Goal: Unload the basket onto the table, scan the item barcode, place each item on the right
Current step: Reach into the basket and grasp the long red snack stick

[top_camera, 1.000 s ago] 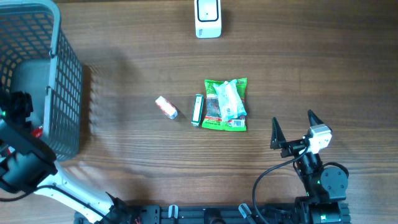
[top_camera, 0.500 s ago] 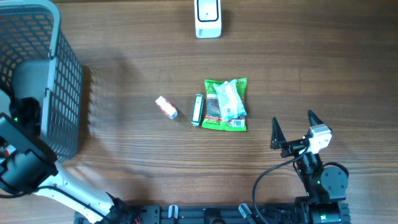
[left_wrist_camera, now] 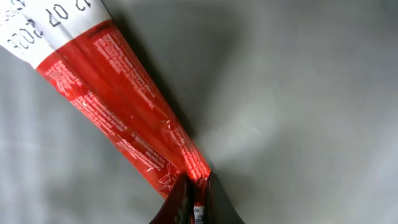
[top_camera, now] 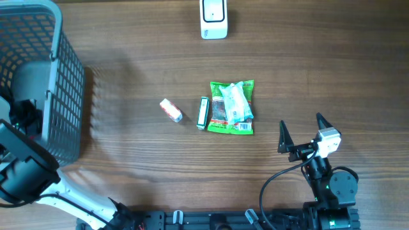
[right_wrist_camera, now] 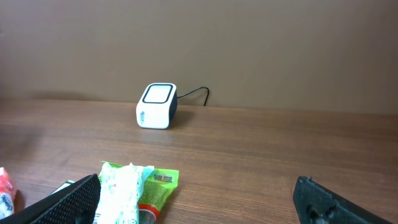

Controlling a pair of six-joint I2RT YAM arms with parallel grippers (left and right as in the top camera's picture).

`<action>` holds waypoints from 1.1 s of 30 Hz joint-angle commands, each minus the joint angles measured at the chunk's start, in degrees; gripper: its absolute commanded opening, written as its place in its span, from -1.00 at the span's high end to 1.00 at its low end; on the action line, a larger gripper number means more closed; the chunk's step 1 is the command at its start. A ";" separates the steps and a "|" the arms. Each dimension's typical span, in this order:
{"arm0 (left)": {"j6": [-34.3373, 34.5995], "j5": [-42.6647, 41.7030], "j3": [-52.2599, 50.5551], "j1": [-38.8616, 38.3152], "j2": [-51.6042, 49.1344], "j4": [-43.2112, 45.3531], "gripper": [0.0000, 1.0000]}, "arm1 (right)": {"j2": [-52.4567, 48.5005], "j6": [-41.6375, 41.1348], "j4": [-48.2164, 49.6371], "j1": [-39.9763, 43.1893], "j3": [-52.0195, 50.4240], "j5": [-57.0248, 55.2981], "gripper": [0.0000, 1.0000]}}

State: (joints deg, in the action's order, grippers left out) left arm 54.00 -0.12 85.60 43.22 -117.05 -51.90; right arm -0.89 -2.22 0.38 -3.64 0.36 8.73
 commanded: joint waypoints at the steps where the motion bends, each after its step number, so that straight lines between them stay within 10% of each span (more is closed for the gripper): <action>1: 0.44 -7.41 -1.70 -0.35 2.84 0.52 0.92 | 0.35 0.68 0.20 0.28 -0.07 -0.31 -0.98; 24: 0.26 4.92 -1.70 -9.40 37.62 7.32 0.92 | 0.35 0.66 0.20 0.28 -0.07 -0.31 -0.99; 25: 0.24 6.47 -1.70 -9.90 37.90 7.17 0.82 | 0.35 0.63 0.20 0.28 -0.07 -0.31 -1.00; 28: 0.04 7.10 -1.73 -10.45 36.37 5.38 -0.33 | 0.35 0.66 0.20 0.28 -0.07 -0.31 -0.99; 33: -1.33 7.08 -1.73 -10.43 29.33 6.16 -0.55 | 0.35 0.68 0.20 0.28 -0.07 -0.31 -1.00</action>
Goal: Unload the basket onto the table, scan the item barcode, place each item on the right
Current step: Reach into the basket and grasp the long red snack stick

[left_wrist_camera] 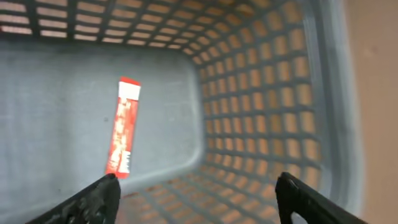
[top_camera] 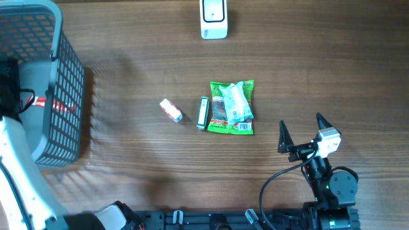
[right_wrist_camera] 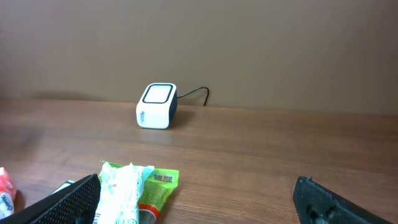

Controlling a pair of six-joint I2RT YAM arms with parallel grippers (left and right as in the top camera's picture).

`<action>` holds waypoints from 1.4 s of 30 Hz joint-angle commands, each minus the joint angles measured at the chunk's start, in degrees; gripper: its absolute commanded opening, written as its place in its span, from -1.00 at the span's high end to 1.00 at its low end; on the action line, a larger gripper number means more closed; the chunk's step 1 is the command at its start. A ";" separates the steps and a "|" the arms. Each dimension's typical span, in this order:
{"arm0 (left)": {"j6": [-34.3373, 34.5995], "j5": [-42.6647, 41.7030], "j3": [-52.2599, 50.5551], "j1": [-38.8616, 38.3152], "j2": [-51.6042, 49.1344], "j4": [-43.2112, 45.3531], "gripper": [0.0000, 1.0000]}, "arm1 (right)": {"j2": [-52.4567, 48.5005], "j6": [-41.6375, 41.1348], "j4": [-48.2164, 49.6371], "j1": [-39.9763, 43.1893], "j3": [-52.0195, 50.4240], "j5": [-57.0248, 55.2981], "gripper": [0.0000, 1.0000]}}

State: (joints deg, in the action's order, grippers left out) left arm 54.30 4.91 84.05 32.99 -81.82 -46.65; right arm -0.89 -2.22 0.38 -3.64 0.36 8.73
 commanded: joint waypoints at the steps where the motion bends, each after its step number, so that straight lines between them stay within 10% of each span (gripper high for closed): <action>1: -2.51 2.08 -0.17 -0.20 -7.67 1.55 -0.54 | 0.35 0.68 0.20 0.28 -0.07 -0.31 -0.99; 25: -7.87 2.10 -0.28 -0.26 -39.82 7.15 -0.67 | 0.35 0.66 0.20 0.28 -0.07 -0.31 -1.00; 32: -11.54 2.05 -0.76 -0.26 -40.96 5.90 0.36 | 0.35 0.66 0.20 0.28 -0.07 -0.31 -1.00; 35: -11.93 2.10 -0.81 -0.26 -40.98 4.13 -0.03 | 0.35 0.66 0.20 0.28 -0.07 -0.31 -0.99; 42: -11.93 2.08 -1.75 -0.26 -40.98 2.27 0.02 | 0.35 0.66 0.20 0.28 -0.07 -0.31 -0.99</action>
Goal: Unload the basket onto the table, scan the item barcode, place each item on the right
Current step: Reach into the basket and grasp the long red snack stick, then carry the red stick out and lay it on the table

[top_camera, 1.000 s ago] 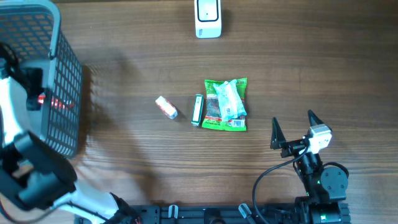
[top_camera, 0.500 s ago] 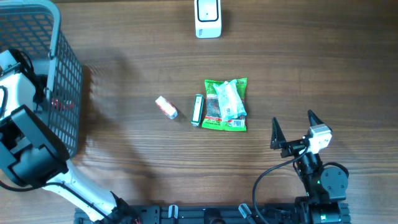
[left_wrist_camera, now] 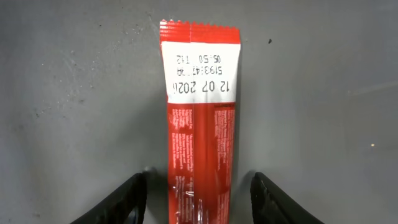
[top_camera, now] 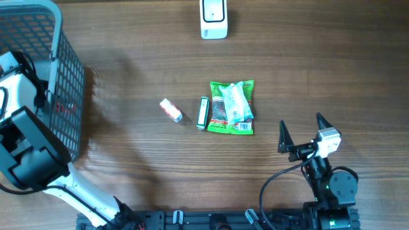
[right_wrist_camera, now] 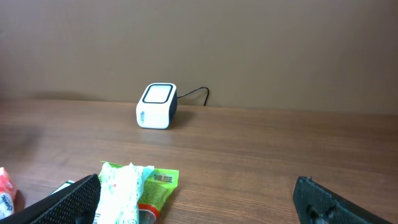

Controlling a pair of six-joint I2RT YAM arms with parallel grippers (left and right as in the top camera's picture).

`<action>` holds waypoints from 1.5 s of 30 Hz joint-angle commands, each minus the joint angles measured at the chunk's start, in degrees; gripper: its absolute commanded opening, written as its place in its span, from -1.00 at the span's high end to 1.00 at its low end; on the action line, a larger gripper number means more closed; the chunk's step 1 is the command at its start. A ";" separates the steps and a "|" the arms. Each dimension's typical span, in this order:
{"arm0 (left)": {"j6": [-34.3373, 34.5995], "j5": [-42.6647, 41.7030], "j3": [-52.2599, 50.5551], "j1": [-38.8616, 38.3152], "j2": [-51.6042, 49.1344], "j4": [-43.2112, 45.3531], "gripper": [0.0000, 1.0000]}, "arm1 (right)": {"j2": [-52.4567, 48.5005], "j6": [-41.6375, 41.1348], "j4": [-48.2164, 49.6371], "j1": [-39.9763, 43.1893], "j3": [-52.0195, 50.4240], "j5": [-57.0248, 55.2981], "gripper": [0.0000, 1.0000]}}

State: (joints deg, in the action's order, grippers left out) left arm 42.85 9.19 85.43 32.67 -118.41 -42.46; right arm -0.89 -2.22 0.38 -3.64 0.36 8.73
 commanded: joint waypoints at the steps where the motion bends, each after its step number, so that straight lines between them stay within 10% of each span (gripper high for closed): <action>1: -0.48 -2.21 -3.43 0.07 -4.39 -1.97 0.07 | 0.35 0.66 0.20 0.28 -0.07 -0.31 -0.99; 4: -0.72 -2.21 -3.67 0.07 -4.39 -2.58 0.92 | 0.35 0.66 0.20 0.28 -0.07 -0.31 -0.99; 20: -4.94 -1.81 36.26 0.00 18.38 -24.94 0.92 | 0.35 0.66 0.20 0.28 -0.07 -0.31 -0.99; 27: -10.99 -11.04 37.09 -9.77 27.26 -39.58 0.92 | 0.35 0.66 0.20 0.28 -0.07 -0.31 -0.99; 33: -17.59 -13.20 28.83 -26.16 26.29 -44.02 0.92 | 0.35 0.66 0.20 0.28 -0.07 -0.31 -0.99; 45: -14.80 -5.68 -11.54 -44.13 21.70 -20.15 0.92 | 0.35 0.66 0.20 0.28 -0.07 -0.31 -1.00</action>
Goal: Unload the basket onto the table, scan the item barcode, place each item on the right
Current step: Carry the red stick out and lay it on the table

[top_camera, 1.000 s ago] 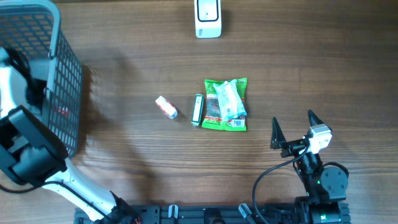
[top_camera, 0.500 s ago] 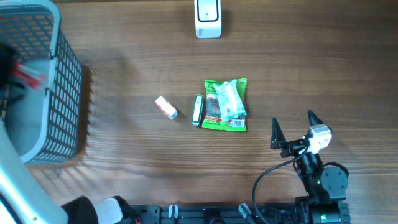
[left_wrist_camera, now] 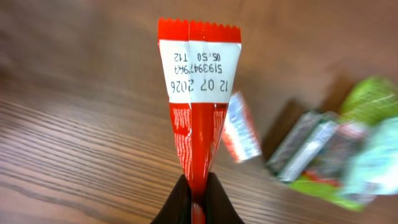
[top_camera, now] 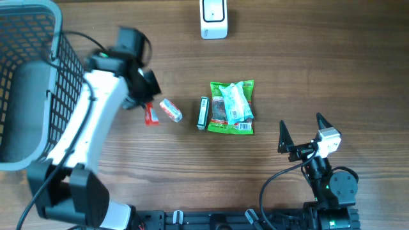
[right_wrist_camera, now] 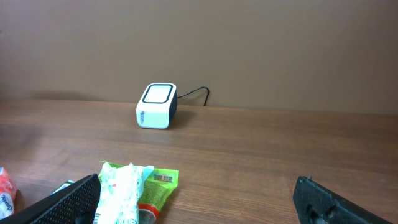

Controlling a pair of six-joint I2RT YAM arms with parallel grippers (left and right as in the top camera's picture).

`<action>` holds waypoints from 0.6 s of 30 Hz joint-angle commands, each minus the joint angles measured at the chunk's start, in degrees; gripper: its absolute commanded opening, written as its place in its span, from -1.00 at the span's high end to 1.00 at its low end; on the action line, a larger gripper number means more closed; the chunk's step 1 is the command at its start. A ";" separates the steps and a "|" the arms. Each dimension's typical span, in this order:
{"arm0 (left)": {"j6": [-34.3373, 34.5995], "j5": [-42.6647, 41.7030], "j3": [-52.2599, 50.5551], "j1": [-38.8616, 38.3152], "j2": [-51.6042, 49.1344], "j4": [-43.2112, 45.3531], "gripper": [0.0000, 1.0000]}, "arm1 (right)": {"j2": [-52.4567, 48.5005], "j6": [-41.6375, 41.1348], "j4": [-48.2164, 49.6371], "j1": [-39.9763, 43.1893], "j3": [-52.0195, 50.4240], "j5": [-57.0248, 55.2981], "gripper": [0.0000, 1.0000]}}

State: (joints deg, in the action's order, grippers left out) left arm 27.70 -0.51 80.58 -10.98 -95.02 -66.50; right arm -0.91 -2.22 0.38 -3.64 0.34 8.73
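Note:
My left gripper (left_wrist_camera: 198, 208) is shut on a long red sachet (left_wrist_camera: 198, 118) with a white date-stamped end, held upright over the wood table. Overhead, the left gripper (top_camera: 142, 97) hangs just left of the small white-and-red packet (top_camera: 170, 110), with the red sachet (top_camera: 150, 114) sticking out below it. The white barcode scanner (top_camera: 213, 18) stands at the far edge, also the scanner (right_wrist_camera: 157, 106) in the right wrist view. My right gripper (top_camera: 299, 134) rests open at the near right, nothing between its fingers.
A grey mesh basket (top_camera: 61, 76) stands at the far left. On the table middle lie a grey-green stick pack (top_camera: 203, 112) and a green snack bag (top_camera: 232, 107) with a pale wrapped item on top.
The left gripper was open over the red sachet on the basket floor. Now it is shut on the sachet and holds it outside the basket, over the table beside the small packet.
First the left gripper was shut on the sachet's end inside the basket. Then it was open, higher up, with the sachet lying on the basket floor. Then it stood open astride the sachet. Now it holds it over the table. The right arm has not moved.

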 commanded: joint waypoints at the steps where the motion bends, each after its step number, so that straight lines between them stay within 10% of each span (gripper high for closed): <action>1: 0.33 4.90 -8.37 -0.46 -2.16 5.77 0.92 | 0.37 0.66 0.20 0.28 -0.04 -0.31 -0.99; 18: -9.05 0.04 -22.80 -0.55 -7.43 32.70 0.92 | 0.37 0.66 0.20 0.28 -0.04 -0.31 -1.00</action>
State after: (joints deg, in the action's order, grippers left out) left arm 23.73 3.73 58.59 -11.57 -101.82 -36.12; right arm -0.91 -2.22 0.38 -3.64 0.36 8.73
